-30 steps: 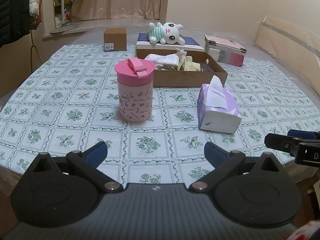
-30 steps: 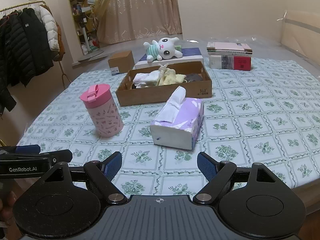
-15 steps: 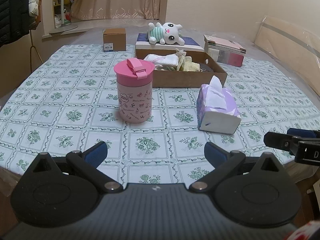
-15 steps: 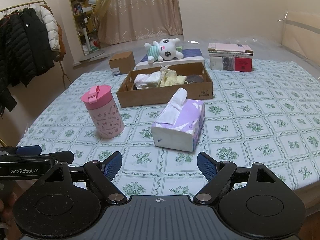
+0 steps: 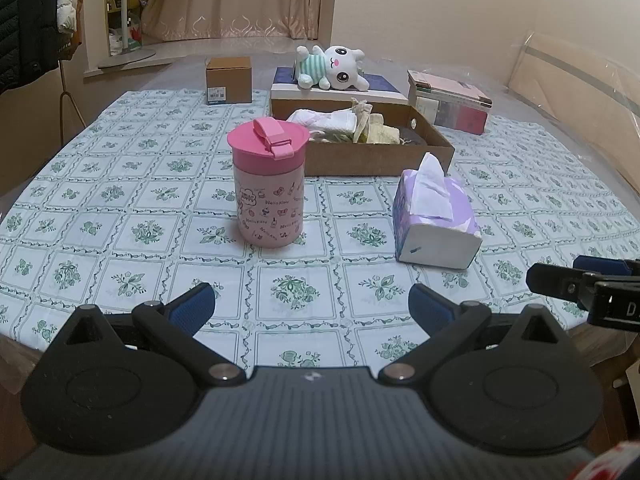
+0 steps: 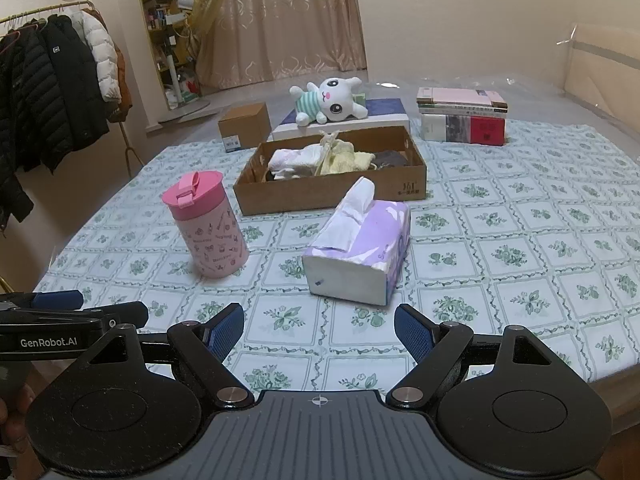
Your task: Organize soft objects
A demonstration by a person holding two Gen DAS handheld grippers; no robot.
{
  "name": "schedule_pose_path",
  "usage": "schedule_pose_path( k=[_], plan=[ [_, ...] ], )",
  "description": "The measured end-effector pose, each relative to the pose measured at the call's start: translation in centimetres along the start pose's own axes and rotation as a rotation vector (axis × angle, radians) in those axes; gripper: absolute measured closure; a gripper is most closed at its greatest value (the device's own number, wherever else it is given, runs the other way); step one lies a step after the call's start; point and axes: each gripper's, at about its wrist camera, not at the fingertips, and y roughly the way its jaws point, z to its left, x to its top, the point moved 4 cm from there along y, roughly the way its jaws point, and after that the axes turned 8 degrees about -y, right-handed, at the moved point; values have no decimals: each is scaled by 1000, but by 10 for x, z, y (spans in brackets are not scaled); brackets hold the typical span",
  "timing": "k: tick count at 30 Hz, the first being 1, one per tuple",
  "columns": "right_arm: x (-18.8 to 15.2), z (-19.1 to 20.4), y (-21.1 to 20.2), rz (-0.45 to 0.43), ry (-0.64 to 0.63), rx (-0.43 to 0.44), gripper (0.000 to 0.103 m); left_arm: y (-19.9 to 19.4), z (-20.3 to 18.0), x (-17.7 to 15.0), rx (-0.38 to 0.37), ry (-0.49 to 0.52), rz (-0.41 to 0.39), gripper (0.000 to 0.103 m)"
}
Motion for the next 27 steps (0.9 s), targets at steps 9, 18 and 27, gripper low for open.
schedule_pose_path(
  k=[9, 18, 27],
  plan=[
    [0, -2, 1, -1, 0, 0, 21, 0, 0, 1, 0, -1, 0, 1],
    [0, -2, 1, -1, 0, 1, 21, 0, -1, 1, 0, -1, 0, 1],
    [0, -2, 1, 0, 1, 1, 21, 0, -1, 1, 0, -2, 0, 1]
  ],
)
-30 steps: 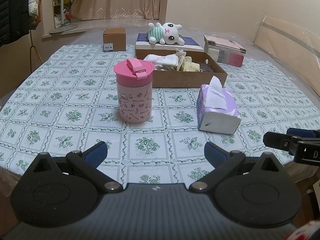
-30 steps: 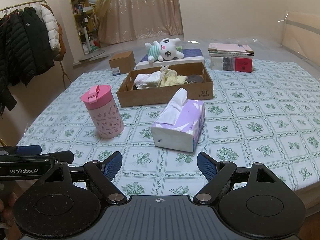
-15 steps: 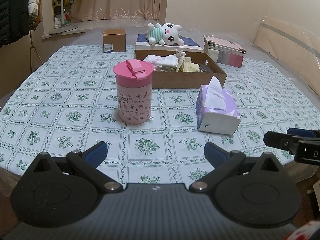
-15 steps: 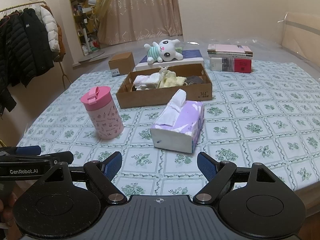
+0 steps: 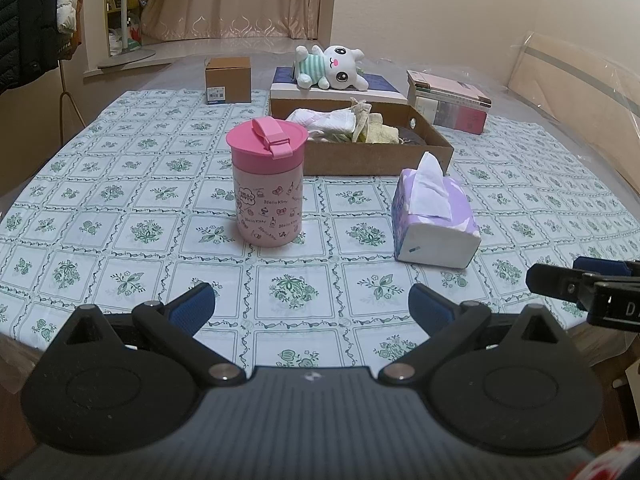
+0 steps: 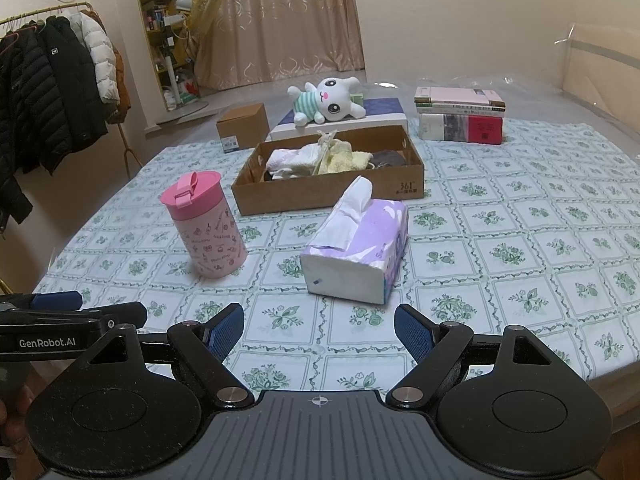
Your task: Organize soft objects
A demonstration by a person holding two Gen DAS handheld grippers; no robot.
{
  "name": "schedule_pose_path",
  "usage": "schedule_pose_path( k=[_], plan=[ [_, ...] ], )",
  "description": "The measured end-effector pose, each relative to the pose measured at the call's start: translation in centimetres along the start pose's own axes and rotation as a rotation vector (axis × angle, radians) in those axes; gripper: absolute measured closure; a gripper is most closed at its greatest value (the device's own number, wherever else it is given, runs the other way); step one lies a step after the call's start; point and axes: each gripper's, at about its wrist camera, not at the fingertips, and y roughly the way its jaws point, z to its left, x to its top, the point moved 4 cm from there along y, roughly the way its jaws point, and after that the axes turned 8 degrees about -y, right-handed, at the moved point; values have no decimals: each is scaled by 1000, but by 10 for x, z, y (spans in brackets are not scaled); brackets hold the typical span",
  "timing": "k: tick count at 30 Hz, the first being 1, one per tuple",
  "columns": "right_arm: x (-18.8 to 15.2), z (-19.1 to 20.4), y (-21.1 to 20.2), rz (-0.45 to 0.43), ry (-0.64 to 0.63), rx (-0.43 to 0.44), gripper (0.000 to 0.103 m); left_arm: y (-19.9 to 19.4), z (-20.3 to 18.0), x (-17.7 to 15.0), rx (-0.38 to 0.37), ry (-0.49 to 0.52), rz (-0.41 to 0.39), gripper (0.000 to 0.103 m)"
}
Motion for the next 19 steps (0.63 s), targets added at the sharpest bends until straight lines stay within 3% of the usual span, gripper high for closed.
schedule_pose_path(
  k=[19],
  plan=[
    [-1, -1, 1, 1, 1, 2, 21, -2, 1, -1, -23, -26, -18, 1]
  ],
)
